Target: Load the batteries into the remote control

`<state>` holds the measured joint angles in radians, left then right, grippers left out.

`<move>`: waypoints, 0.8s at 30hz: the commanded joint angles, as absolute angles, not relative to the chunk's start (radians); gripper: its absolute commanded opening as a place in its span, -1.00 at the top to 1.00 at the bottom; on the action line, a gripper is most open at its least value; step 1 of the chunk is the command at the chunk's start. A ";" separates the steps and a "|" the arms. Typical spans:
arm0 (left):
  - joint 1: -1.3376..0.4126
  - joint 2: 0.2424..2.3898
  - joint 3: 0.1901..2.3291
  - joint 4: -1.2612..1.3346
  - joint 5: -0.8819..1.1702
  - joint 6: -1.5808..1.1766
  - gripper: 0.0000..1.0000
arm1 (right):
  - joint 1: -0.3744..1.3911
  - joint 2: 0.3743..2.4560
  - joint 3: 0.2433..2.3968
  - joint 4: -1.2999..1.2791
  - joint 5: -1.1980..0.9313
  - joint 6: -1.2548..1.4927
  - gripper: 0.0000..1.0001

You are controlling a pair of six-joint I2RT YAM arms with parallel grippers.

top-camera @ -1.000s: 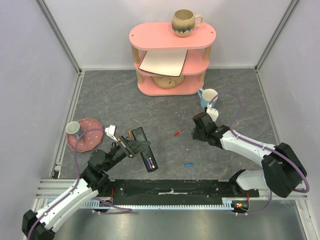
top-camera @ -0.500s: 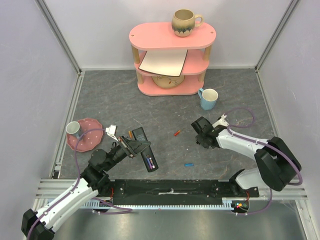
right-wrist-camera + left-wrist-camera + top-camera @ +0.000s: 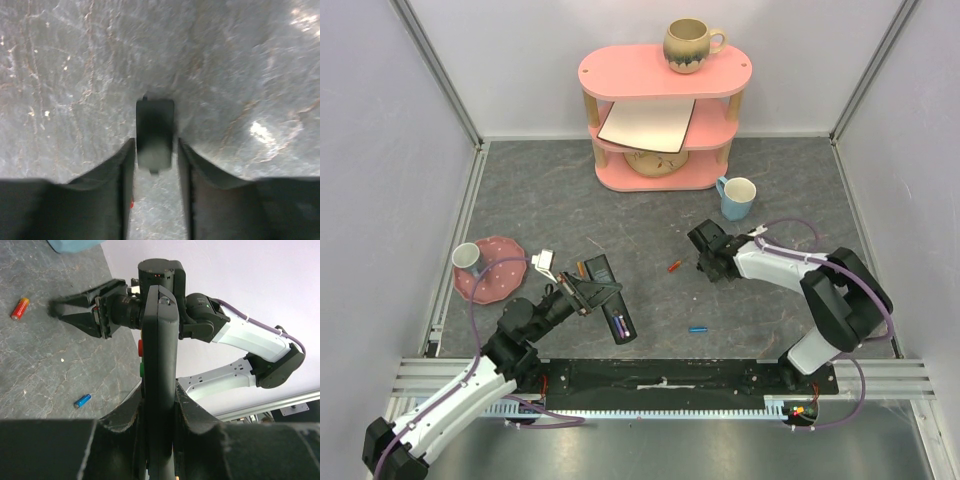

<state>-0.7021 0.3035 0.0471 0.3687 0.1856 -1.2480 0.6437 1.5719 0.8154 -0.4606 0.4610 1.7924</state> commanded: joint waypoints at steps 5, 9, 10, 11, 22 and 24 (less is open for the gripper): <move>-0.698 0.255 -0.026 0.362 0.189 -1.250 0.96 | 0.641 1.580 0.881 -0.459 0.509 1.775 -0.31; -0.698 0.242 -0.029 0.350 0.186 -1.250 0.96 | 0.641 1.523 0.897 -0.469 0.526 1.582 -0.44; -0.698 0.241 -0.028 0.347 0.186 -1.250 0.96 | 0.641 1.517 0.905 -0.460 0.523 1.525 -0.47; -0.698 0.239 -0.026 0.341 0.186 -1.247 0.96 | 0.640 1.510 0.931 -0.463 0.520 1.456 -0.48; -0.698 0.241 -0.023 0.334 0.175 -1.238 0.96 | 0.641 1.449 0.919 -0.219 0.169 0.280 -0.51; -0.698 0.236 -0.025 0.328 0.175 -1.236 0.96 | 0.643 1.499 0.934 -0.236 0.185 0.207 -0.52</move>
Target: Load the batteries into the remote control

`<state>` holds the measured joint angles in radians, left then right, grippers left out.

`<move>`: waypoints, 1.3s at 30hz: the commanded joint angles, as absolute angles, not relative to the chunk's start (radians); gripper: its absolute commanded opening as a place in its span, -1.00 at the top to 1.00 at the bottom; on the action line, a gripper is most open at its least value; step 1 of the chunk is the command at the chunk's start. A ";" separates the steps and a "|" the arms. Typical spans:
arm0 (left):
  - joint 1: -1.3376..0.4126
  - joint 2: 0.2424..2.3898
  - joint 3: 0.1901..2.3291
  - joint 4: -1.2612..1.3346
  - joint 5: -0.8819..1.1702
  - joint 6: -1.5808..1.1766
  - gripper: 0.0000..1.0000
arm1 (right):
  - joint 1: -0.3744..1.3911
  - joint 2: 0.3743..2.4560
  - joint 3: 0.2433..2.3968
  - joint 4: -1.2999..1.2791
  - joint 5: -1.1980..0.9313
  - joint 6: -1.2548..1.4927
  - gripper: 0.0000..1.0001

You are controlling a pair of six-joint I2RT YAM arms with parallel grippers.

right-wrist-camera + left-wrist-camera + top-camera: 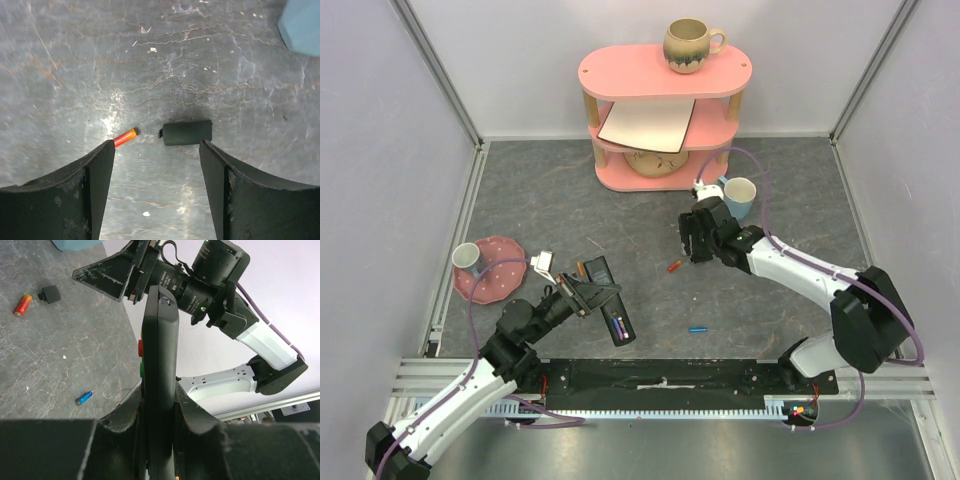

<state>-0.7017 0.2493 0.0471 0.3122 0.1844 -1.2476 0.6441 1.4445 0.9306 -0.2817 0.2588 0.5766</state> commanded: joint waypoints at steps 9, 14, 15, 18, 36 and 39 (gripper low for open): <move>-0.698 0.207 -0.021 0.292 0.189 -1.233 0.96 | 0.640 1.640 0.974 -0.161 0.140 0.135 -0.82; -0.698 0.149 -0.023 0.230 0.170 -1.235 0.96 | 0.608 1.698 0.986 -0.144 0.066 0.158 -0.87; -0.698 0.143 -0.025 0.223 0.167 -1.235 0.96 | 0.600 1.698 0.983 -0.134 0.049 0.166 -0.89; -0.698 0.115 -0.029 0.198 0.160 -1.236 0.96 | 0.583 1.694 0.966 -0.127 0.014 0.183 -0.92; -0.698 0.146 -0.040 0.233 0.158 -1.239 0.96 | 0.577 1.522 0.732 -0.058 -0.060 0.343 -0.94; -0.698 0.147 -0.040 0.232 0.160 -1.241 0.96 | 0.578 1.494 0.709 -0.058 -0.052 0.362 -0.89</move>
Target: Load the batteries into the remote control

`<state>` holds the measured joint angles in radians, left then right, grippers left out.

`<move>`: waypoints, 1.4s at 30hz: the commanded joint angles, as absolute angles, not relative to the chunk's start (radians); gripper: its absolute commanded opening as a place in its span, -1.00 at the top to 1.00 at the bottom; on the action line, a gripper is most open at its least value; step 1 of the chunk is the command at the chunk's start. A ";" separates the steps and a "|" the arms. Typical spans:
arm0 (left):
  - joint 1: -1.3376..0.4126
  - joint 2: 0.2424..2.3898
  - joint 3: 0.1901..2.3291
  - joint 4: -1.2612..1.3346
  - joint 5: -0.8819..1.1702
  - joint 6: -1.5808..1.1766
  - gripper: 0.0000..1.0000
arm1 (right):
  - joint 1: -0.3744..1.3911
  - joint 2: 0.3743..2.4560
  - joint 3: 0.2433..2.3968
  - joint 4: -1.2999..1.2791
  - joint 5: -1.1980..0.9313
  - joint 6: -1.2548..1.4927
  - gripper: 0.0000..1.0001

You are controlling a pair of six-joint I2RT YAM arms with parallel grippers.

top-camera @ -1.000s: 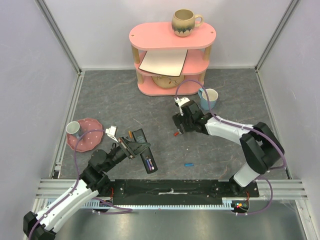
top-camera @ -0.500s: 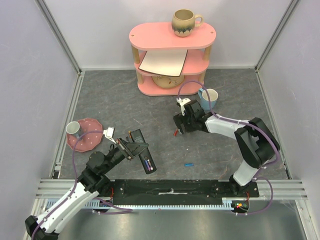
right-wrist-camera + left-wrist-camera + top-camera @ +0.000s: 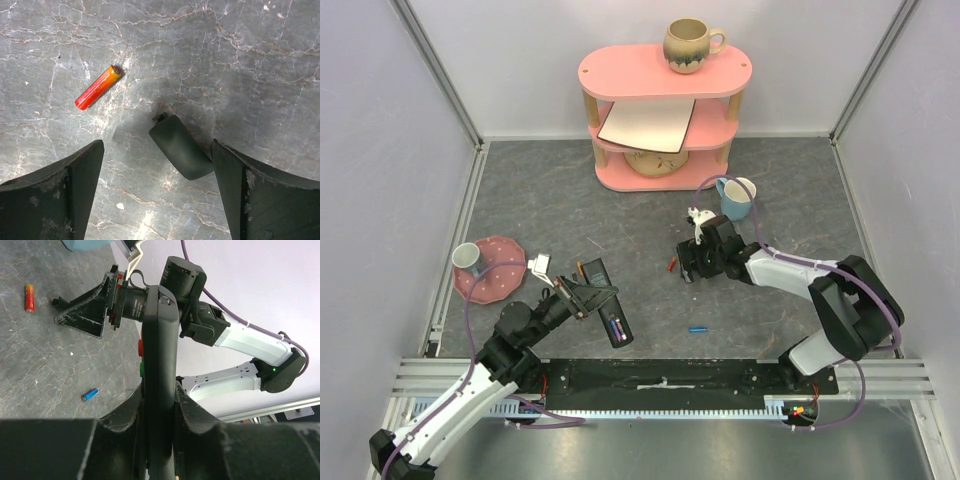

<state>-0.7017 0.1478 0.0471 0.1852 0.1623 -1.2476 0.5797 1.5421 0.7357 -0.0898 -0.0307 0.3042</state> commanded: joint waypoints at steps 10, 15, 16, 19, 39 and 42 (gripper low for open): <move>-0.699 0.175 -0.044 0.258 0.158 -1.244 0.96 | 0.581 1.448 0.693 -0.164 0.058 0.308 -0.61; -0.698 0.216 -0.037 0.284 0.167 -1.241 0.96 | 0.603 1.500 0.722 -0.175 0.093 0.310 -0.40; -0.699 0.219 -0.035 0.287 0.169 -1.239 0.96 | 0.612 1.523 0.736 -0.178 0.113 0.311 -0.39; -0.699 0.224 -0.034 0.288 0.167 -1.238 0.96 | 0.636 1.562 0.761 -0.189 0.147 0.313 -0.34; -0.699 0.273 -0.037 0.330 0.166 -1.232 0.96 | 0.698 1.603 0.851 -0.268 0.235 0.310 -0.52; -0.699 0.265 -0.041 0.328 0.166 -1.235 0.96 | 0.699 1.634 0.894 -0.273 0.232 0.267 -0.45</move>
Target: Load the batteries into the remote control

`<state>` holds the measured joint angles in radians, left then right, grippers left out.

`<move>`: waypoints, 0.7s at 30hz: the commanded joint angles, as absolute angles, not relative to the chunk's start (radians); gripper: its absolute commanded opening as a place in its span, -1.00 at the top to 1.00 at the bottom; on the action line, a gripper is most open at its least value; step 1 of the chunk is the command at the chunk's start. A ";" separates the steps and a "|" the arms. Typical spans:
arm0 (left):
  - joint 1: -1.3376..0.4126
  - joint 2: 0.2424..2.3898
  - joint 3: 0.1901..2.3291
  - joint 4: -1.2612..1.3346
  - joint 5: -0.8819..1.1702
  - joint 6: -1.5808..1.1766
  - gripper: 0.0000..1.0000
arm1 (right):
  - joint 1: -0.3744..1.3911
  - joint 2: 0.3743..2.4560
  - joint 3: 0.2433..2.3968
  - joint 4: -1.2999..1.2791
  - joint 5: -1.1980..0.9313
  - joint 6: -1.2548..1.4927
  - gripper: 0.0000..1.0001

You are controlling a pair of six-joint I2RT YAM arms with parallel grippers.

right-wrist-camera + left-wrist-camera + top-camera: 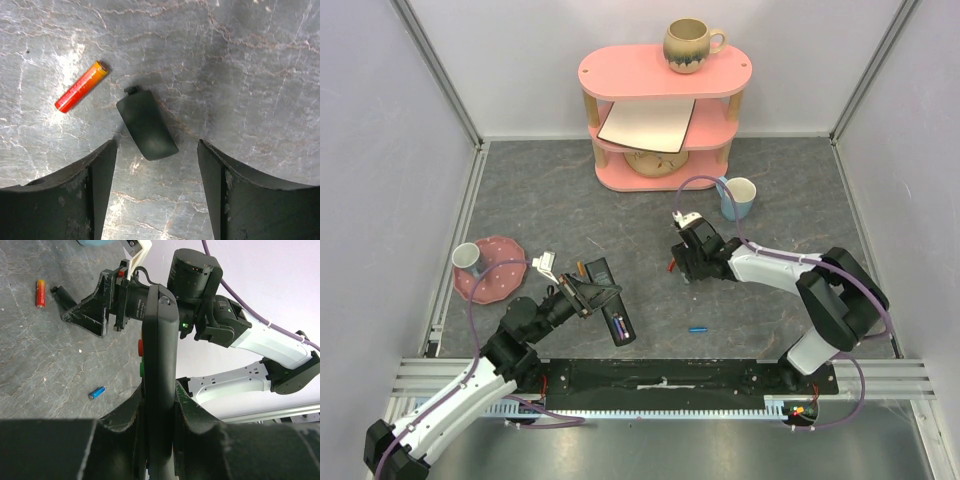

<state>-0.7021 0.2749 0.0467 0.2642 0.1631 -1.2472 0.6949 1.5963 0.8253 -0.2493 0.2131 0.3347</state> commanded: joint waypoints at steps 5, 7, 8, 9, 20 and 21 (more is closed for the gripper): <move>-0.698 0.255 -0.041 0.316 0.169 -1.236 0.96 | 0.699 1.703 0.963 -0.288 0.219 0.174 -0.37; -0.698 0.235 -0.041 0.295 0.167 -1.236 0.96 | 0.699 1.709 0.972 -0.290 0.209 0.155 -0.33; -0.699 0.230 -0.041 0.285 0.164 -1.235 0.96 | 0.698 1.712 0.974 -0.291 0.201 0.147 -0.31; -0.699 0.213 -0.041 0.279 0.161 -1.235 0.96 | 0.698 1.713 0.974 -0.293 0.198 0.138 -0.29; -0.698 0.195 -0.051 0.261 0.156 -1.235 0.96 | 0.686 1.753 0.942 -0.296 0.068 0.218 0.06; -0.698 0.193 -0.051 0.261 0.156 -1.235 0.96 | 0.687 1.752 0.937 -0.295 0.061 0.231 0.12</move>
<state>-0.7017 0.2039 0.0463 0.2317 0.1616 -1.2476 0.6891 1.7164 0.9592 -0.2676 0.1230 0.1879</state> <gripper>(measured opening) 0.265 0.482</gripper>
